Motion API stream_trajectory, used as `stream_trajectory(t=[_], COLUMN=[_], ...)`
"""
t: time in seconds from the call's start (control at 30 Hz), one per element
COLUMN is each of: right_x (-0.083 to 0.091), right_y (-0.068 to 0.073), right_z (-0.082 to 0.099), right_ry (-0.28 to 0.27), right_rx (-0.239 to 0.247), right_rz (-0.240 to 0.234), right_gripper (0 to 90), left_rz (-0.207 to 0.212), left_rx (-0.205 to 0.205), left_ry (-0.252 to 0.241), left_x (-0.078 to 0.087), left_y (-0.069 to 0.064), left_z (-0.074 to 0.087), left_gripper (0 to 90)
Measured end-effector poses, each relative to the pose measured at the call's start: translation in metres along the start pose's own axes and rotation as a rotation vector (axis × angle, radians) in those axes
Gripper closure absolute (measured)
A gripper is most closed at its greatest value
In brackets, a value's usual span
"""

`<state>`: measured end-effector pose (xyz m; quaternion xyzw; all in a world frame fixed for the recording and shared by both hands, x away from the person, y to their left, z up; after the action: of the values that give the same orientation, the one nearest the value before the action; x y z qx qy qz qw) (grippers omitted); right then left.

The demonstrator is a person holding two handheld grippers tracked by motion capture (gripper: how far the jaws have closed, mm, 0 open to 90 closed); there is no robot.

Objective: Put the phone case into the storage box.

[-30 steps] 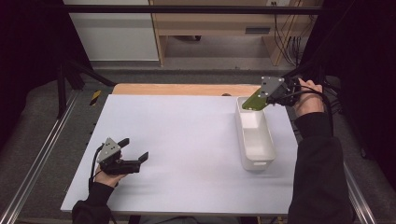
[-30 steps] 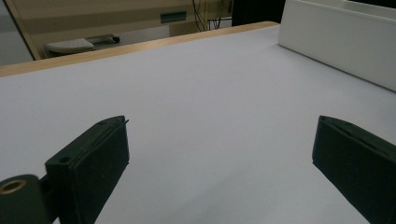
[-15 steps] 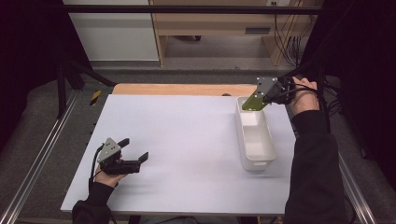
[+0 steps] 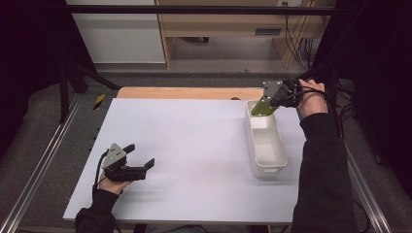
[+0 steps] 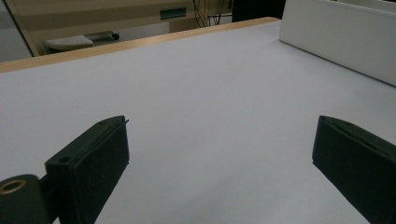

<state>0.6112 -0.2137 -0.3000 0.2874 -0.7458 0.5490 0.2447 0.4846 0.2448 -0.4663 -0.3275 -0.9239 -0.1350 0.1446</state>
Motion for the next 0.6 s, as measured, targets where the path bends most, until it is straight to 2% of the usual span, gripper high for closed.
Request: stream_trajectory(t=[0.13, 0.2, 0.37, 0.57, 0.6], right_x=[-0.007, -0.010, -0.016, -0.021, -0.021], right_y=[-0.002, -0.002, -0.004, -0.006, -0.006], right_z=[0.000, 0.000, -0.002, -0.002, -0.002], right_ry=[0.016, 0.022, 0.002, 0.004, 0.019], right_rx=[0.013, -0.002, 0.016, 0.017, 0.014], right_rz=[-0.010, -0.012, -0.020, -0.032, -0.034], right_gripper=[78.8, 78.8, 78.8, 78.9, 78.9], left_rz=[0.001, 0.002, 0.005, 0.007, 0.007], left_rx=[0.002, 0.003, 0.001, 0.001, 0.003], left_ry=[0.000, 0.002, 0.009, 0.012, 0.013], left_x=[0.000, 0.000, -0.001, -0.001, -0.001], left_y=[0.000, 0.000, 0.000, 0.000, 0.000], left_z=[0.000, 0.000, 0.001, 0.001, 0.001], left_gripper=[3.3, 3.3, 3.3, 3.3, 3.3])
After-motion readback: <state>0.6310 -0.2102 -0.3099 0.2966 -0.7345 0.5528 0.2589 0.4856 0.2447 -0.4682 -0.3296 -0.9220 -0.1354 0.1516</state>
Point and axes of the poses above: each handheld gripper's, and its own axes: x roughly backward along the jaws, z roughly out of its underside, y roughly to its left, the point moved 4 cm from there along -x, roughly forward along the jaws, and after that the axes turned 11 degrees about -x, right-handed, at the moved point
